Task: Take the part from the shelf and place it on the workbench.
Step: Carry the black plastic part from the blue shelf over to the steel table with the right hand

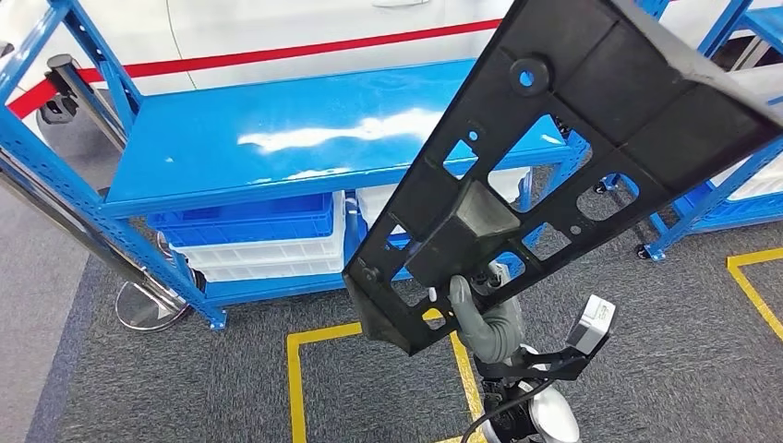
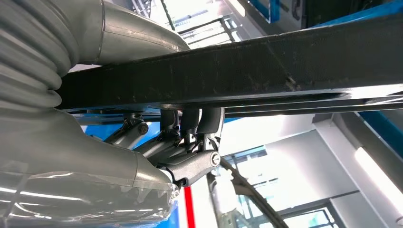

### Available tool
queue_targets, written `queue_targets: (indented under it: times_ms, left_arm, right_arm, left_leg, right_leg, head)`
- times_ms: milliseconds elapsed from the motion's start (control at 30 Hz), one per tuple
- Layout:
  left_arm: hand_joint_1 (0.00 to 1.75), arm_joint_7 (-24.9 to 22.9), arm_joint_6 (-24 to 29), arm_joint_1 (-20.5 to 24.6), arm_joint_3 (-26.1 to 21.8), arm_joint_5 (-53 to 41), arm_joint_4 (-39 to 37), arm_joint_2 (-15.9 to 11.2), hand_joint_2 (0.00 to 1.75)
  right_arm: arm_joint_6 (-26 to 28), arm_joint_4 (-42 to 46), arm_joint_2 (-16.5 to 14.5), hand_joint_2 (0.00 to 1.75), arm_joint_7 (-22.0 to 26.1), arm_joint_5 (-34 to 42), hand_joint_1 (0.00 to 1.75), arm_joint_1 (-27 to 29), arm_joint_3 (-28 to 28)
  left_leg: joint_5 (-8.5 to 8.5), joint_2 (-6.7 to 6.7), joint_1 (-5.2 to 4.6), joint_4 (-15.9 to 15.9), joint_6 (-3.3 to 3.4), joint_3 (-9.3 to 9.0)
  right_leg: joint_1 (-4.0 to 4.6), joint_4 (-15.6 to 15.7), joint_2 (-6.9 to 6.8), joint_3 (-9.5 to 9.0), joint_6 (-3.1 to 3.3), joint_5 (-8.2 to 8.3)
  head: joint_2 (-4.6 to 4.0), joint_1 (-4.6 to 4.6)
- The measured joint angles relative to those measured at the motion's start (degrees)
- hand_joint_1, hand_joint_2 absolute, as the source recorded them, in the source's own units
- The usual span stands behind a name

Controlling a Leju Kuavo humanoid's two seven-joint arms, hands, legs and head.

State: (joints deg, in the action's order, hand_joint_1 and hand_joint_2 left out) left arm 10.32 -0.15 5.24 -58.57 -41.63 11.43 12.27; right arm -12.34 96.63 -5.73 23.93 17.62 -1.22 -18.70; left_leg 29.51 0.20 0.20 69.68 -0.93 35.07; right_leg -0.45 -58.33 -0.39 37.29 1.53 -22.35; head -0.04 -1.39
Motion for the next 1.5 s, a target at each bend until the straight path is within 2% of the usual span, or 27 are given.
queue_targets:
  times_ms: [67,133,200,233,267,333,367,400,467,500,567,633,733,800,867,900,933,967,1033,1100,1167,1233,1267,1333,1400,1433,1500]
  left_arm:
    - [0.00,-0.20,0.00,0.15,0.03,-0.25,0.01,-0.04,1.75]
    - [0.00,-0.51,0.00,0.19,0.06,-0.45,0.01,-0.08,1.75]
    - [0.00,-0.73,0.01,0.07,0.08,-0.50,0.00,-0.05,1.75]
    - [0.00,-0.81,0.01,0.04,0.08,-0.51,0.00,-0.03,1.75]
    - [0.00,-0.85,0.01,0.03,0.08,-0.54,0.00,-0.01,1.75]
    - [0.00,-0.88,0.01,0.04,0.09,-0.56,0.00,0.03,1.75]
    - [0.00,-0.88,0.00,0.03,0.09,-0.58,0.00,0.04,1.75]
    - [0.00,-0.88,0.00,0.02,0.10,-0.58,0.00,0.05,1.75]
    - [0.00,-0.88,0.00,0.01,0.10,-0.58,0.00,0.05,1.75]
    - [0.00,-0.88,0.00,0.02,0.10,-0.58,0.00,0.08,1.75]
    - [0.00,-0.88,0.00,0.03,0.10,-0.58,0.00,0.13,1.75]
    - [0.00,-0.87,0.00,0.02,0.10,-0.60,0.00,0.16,1.75]
    - [0.00,-0.88,0.00,-0.07,0.11,-0.60,0.00,0.18,1.75]
    - [0.00,-0.92,0.00,-0.16,0.11,-0.61,0.00,0.19,1.75]
    - [0.00,-1.17,0.00,-0.16,0.14,-0.81,0.00,0.19,1.75]
    - [0.00,-1.39,0.00,-0.16,0.17,-0.96,0.00,0.19,1.75]
    - [0.00,-1.59,0.00,-0.18,0.19,-1.10,0.00,0.18,1.75]
    - [0.00,-1.74,0.01,-0.20,0.21,-1.17,0.00,0.17,1.75]
    - [0.00,-1.71,0.11,-0.20,0.21,-1.10,0.00,0.15,1.75]
    - [0.00,-1.16,0.57,-0.03,0.19,-0.53,0.00,0.11,1.75]
    - [0.00,-0.18,1.10,0.11,0.10,0.25,0.00,0.05,1.75]
    - [0.00,0.77,1.30,0.12,-0.08,0.73,0.00,-0.01,1.75]
    - [0.00,1.03,1.39,0.14,-0.20,0.84,0.00,-0.09,1.75]
    - [0.00,0.97,1.61,0.19,-0.39,0.84,0.00,-0.33,1.75]
    - [0.00,0.33,1.83,0.11,-0.46,0.68,0.00,-0.60,1.75]
    - [0.00,-0.03,1.92,0.03,-0.48,0.54,0.00,-0.73,1.75]
    - [0.00,-0.49,2.11,-0.08,-0.52,0.31,0.00,-0.97,1.75]
  right_arm:
    - [0.28,0.45,0.00,1.75,0.00,-0.30,1.75,0.66,0.31]
    - [0.67,0.92,0.00,1.75,-0.01,-0.54,1.75,1.32,0.49]
    - [0.88,1.16,0.01,1.75,-0.03,-0.59,1.75,1.97,0.64]
    - [0.91,1.27,0.02,1.75,-0.05,-0.60,1.75,2.24,0.74]
    - [0.92,1.36,0.03,1.75,-0.06,-0.60,1.75,2.44,0.84]
    - [0.93,1.45,0.06,1.75,-0.06,-0.60,1.75,2.74,1.02]
    - [0.93,1.46,0.08,1.75,-0.06,-0.60,1.75,2.91,1.11]
    - [0.93,1.46,0.09,1.75,-0.06,-0.60,1.75,3.08,1.20]
    - [0.93,1.48,0.11,1.75,-0.07,-0.60,1.75,3.30,1.31]
    - [0.93,1.52,0.13,1.75,-0.07,-0.60,1.75,3.34,1.32]
    - [0.92,1.70,0.13,1.75,-0.06,-0.60,1.75,3.30,1.33]
    - [0.92,1.89,0.13,1.75,-0.05,-0.61,1.75,3.32,1.34]
    - [0.92,2.03,0.13,1.75,-0.05,-0.62,1.75,3.36,1.37]
    - [0.95,2.10,0.11,1.75,-0.07,-0.63,1.75,3.34,1.37]
    - [1.19,2.12,0.09,1.75,-0.12,-0.76,1.75,3.52,1.38]
    - [1.38,2.12,0.09,1.75,-0.16,-0.85,1.75,3.74,1.38]
    - [1.59,2.12,0.09,1.75,-0.21,-0.97,1.75,4.06,1.39]
    - [1.72,2.12,0.09,1.75,-0.27,-1.06,1.75,4.43,1.40]
    - [1.76,2.12,0.10,1.75,-0.47,-1.18,1.75,4.99,1.44]
    - [1.13,2.09,0.13,1.75,-0.75,-1.09,1.75,5.15,1.49]
    - [-0.16,1.85,0.19,1.75,-0.83,-0.80,1.75,4.95,1.50]
    - [-1.14,1.35,0.25,1.75,-0.77,-0.58,1.75,4.55,1.52]
    - [-1.33,1.02,0.26,1.75,-0.79,-0.46,1.75,4.32,1.59]
    - [-1.40,0.27,0.28,1.75,-0.87,-0.22,1.75,3.98,1.74]
    - [-1.33,-0.55,0.28,1.75,-0.77,0.01,1.75,3.92,1.80]
    - [-1.29,-0.94,0.28,1.75,-0.61,0.07,1.75,3.98,1.81]
    - [-1.30,-1.50,0.28,1.75,-0.18,0.10,1.75,4.11,1.81]
  left_leg:
    - [-0.04,-0.03,-0.23,-8.56,0.61,-6.54]
    - [1.10,-0.06,-0.62,-13.20,1.29,-9.34]
    - [0.14,0.05,-0.66,-13.82,1.99,-8.81]
    - [-0.60,0.16,-0.58,-13.96,2.42,-8.34]
    - [-1.42,0.28,-0.46,-14.16,2.78,-7.71]
    - [-2.90,0.43,-0.48,-14.16,3.21,-6.04]
    - [-3.61,0.46,-0.51,-14.09,3.22,-5.12]
    - [-4.32,0.48,-0.54,-13.96,3.16,-4.12]
    - [-5.55,0.51,-0.54,-13.51,2.93,-2.08]
    - [-6.05,0.50,-0.53,-13.15,2.76,-1.11]
    - [-6.78,0.42,-0.63,-12.30,2.28,0.35]
    - [-7.44,0.37,-0.74,-11.76,1.68,0.98]
    - [-7.60,0.28,-0.51,-11.31,0.62,1.61]
    - [-3.58,0.18,-0.25,-7.73,-0.08,3.10]
    - [2.10,0.16,-0.08,-0.53,-0.59,5.15]
    - [3.61,0.16,-0.03,2.69,-0.71,5.67]
    - [3.81,0.16,-0.02,4.50,-0.74,5.41]
    - [2.84,0.15,-0.03,4.24,-0.68,4.10]
    - [-0.03,0.14,-0.05,-1.83,-0.32,-1.37]
    - [-0.22,0.09,-0.30,-9.94,0.32,-7.02]
    - [0.47,0.01,-0.67,-13.47,1.09,-8.80]
    - [-0.57,0.07,-0.72,-13.85,1.80,-8.21]
    - [-1.39,0.15,-0.63,-14.12,2.15,-7.74]
    - [-3.23,0.31,-0.40,-14.64,2.72,-6.31]
    - [-4.66,0.33,-0.50,-14.54,2.94,-4.48]
    - [-5.33,0.35,-0.56,-14.41,2.93,-3.50]
    - [-6.52,0.36,-0.61,-13.95,2.74,-1.46]
  right_leg:
    - [0.06,-0.23,0.03,0.87,-0.48,1.00]
    - [-0.01,-0.09,-0.11,0.98,-1.20,1.98]
    - [-0.19,0.14,-0.15,1.04,-1.99,2.67]
    - [-0.26,-0.43,-0.06,1.38,-2.29,1.77]
    - [-0.29,-1.96,0.05,1.97,-2.53,-0.25]
    - [-0.36,-8.52,0.17,3.85,-2.90,-6.47]
    - [-0.39,-12.36,0.18,4.67,-3.09,-8.74]
    - [-0.40,-15.37,0.18,4.98,-3.24,-9.64]
    - [-0.47,-15.80,0.17,2.83,-3.33,-7.93]
    - [-0.53,-13.00,0.16,0.17,-3.29,-6.57]
    - [-0.46,-5.02,0.23,-5.83,-2.85,-6.43]
    - [-0.21,-0.51,0.36,-8.54,-2.04,-7.59]
    - [-0.09,-0.02,0.28,-7.77,-0.52,-6.52]
    - [-0.21,0.15,0.12,-6.54,0.31,-5.23]
    - [-0.15,0.06,0.10,-4.81,0.57,-3.93]
    - [-0.11,-0.03,0.10,-3.87,0.54,-3.27]
    - [-0.09,-0.13,0.08,-2.93,0.48,-2.63]
    - [-0.07,-0.25,0.06,-2.05,0.38,-2.05]
    - [-0.07,-0.44,0.06,-0.66,0.15,-1.01]
    - [-0.04,-0.46,0.08,0.04,-0.36,0.01]
    - [-0.19,-0.19,0.04,0.15,-1.11,1.07]
    - [-0.37,0.11,0.10,0.22,-1.82,1.76]
    - [-0.39,-0.39,0.17,0.61,-2.12,0.91]
    - [-0.42,-4.42,0.29,2.16,-2.51,-3.84]
    - [-0.44,-11.58,0.30,3.79,-2.74,-9.07]
    - [-0.46,-14.29,0.30,3.93,-2.84,-9.84]
    - [-0.45,-14.32,0.30,1.56,-2.78,-7.89]
  head:
    - [0.00,0.03]
    - [0.00,-0.02]
    - [0.00,-0.15]
    - [0.00,-0.19]
    - [0.00,-0.16]
    - [0.00,-0.13]
    - [0.00,-0.14]
    - [0.00,-0.14]
    - [0.00,-0.15]
    - [0.00,-0.15]
    - [0.00,-0.22]
    - [0.00,-0.19]
    - [0.00,-0.07]
    - [-0.01,-0.15]
    - [-0.01,-0.21]
    - [0.00,-0.22]
    - [0.00,-0.22]
    - [0.00,-0.22]
    - [0.00,-0.22]
    - [0.00,-0.20]
    - [0.00,-0.33]
    - [0.00,-0.50]
    - [0.00,-0.50]
    - [0.00,-0.43]
    - [0.00,-0.38]
    - [0.00,-0.38]
    - [0.00,-0.39]
